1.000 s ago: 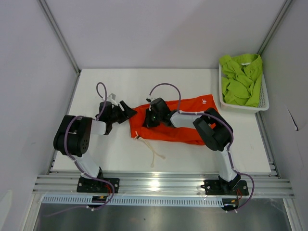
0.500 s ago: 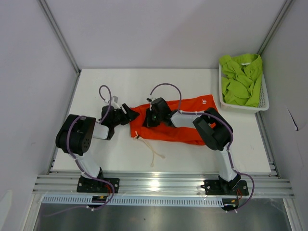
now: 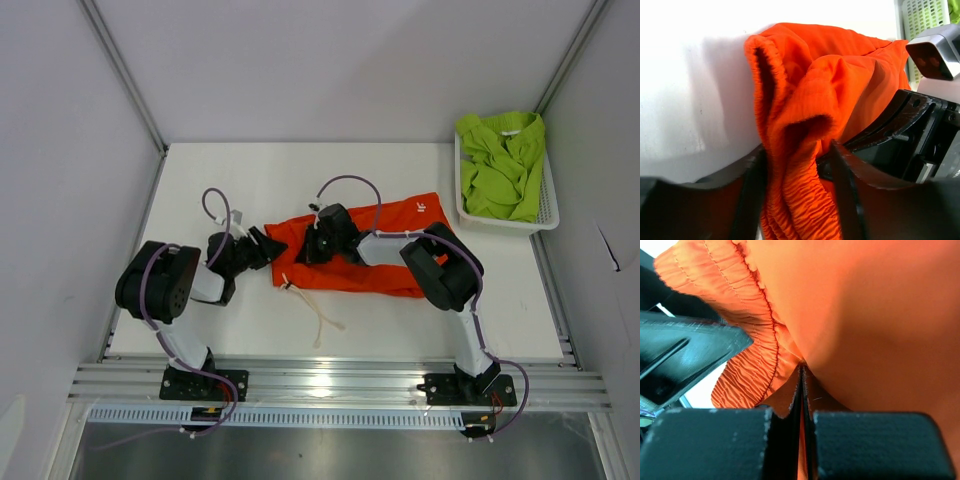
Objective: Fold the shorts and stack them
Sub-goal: Fold the shorts
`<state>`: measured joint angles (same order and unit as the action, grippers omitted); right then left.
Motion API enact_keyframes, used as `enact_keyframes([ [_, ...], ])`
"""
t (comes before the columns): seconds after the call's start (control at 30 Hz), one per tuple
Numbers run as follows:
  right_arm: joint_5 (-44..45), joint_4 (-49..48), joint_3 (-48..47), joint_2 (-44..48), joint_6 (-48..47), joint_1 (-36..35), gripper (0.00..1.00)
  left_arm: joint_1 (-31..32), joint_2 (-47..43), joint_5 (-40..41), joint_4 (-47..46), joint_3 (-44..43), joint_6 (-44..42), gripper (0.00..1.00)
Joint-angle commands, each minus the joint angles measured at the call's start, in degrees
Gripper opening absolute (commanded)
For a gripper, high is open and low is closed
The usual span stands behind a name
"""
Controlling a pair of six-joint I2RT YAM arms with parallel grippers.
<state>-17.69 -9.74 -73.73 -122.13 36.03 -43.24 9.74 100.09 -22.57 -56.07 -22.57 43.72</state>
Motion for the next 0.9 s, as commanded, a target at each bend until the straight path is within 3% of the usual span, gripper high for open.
enact_keyframes([
  [0.0, 2.05, 0.95, 2.01, -2.85, -0.09, 0.09, 0.00, 0.90, 1.76, -3.45, -3.87, -0.72, 1.71, 0.51],
  [0.13, 1.96, 0.25, 2.63, -2.33, 0.27, -0.09, 0.00, 0.99, 2.12, -3.01, 0.52, -3.87, 2.59, 0.33],
  [0.2, 1.96, 0.07, 2.81, -1.72, 0.27, -0.09, 0.00, 0.99, 1.51, -2.31, 7.01, -5.37, 2.07, 0.21],
  [0.33, 1.61, 0.59, 3.33, 0.57, -0.26, 0.09, 0.00, 0.98, -2.43, -1.08, 19.30, -10.46, -0.91, 0.07],
  [0.4, 1.08, 3.13, 2.64, 2.23, -1.14, 0.53, 0.05, 0.90, -3.85, -0.38, 30.02, -15.55, -2.76, 0.00],
  [0.5, -5.14, 8.14, -0.35, 3.29, -2.71, 2.63, 0.09, 0.81, -5.87, 0.68, 42.05, -22.16, -6.54, 0.00],
  [0.63, -15.51, 15.52, -3.34, 6.18, -5.44, 5.45, 0.08, 0.81, -6.40, 1.12, 50.60, -28.40, -10.93, 0.00],
  [0.77, -21.58, 21.50, -3.87, 9.36, -7.20, 7.91, 0.00, 0.81, -4.91, 1.74, 55.27, -33.41, -13.75, 0.00],
  [0.87, -27.03, 24.93, -4.40, 9.63, -7.55, 9.40, 0.00, 0.72, -3.07, 1.65, 59.22, -36.93, -15.24, 0.00],
])
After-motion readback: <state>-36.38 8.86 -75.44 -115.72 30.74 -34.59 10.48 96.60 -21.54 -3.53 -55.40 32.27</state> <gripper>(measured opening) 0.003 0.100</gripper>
